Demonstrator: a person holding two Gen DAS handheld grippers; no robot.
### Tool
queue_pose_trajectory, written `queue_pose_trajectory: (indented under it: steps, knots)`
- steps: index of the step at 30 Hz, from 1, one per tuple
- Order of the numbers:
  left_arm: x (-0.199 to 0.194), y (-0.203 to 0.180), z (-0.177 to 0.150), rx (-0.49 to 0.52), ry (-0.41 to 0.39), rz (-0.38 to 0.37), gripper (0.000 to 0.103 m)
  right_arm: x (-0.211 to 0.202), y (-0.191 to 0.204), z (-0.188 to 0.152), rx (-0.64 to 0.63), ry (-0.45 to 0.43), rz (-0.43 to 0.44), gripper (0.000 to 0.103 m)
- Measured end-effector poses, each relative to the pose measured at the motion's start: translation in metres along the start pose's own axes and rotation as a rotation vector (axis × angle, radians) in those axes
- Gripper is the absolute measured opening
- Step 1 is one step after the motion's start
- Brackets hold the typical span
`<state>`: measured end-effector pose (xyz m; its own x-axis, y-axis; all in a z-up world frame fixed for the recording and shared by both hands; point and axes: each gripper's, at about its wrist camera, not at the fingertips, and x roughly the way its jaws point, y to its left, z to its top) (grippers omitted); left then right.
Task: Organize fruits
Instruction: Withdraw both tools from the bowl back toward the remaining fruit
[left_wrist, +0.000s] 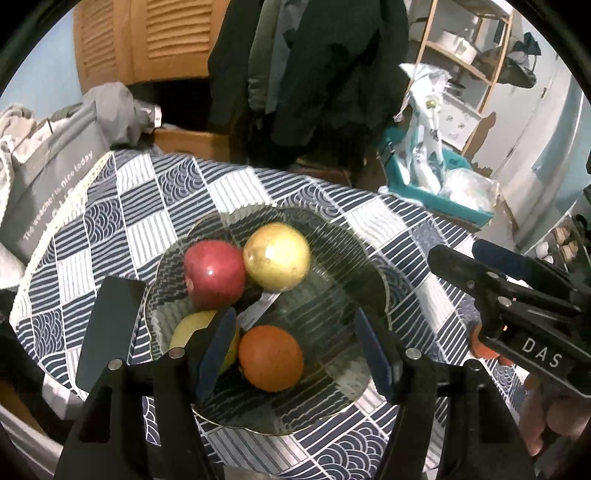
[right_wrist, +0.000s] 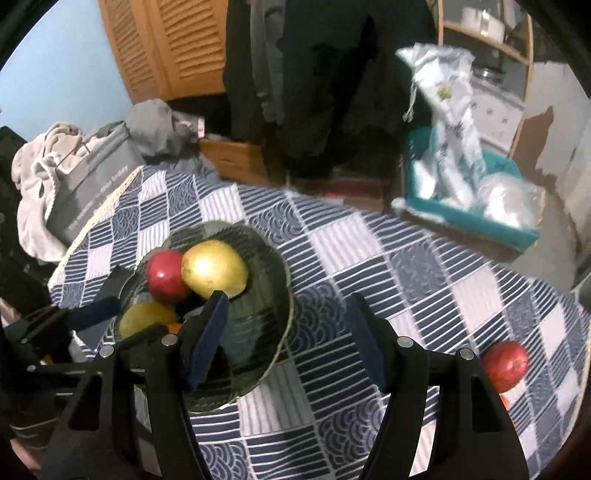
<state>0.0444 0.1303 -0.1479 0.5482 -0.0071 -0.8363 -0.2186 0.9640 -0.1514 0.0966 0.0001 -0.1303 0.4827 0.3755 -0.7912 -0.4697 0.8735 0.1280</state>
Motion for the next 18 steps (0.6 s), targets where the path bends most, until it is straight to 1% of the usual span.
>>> queue_pose_trajectory:
  steps: [11, 18]
  knots:
    - [-0.038, -0.023, 0.013, 0.049, -0.113, -0.030, 0.068, -0.044, -0.007, 0.007, -0.023, -0.108, -0.084, 0.068]
    - [-0.060, -0.044, 0.017, 0.101, -0.177, -0.049, 0.068, -0.075, -0.017, 0.006, -0.007, -0.168, -0.101, 0.068]
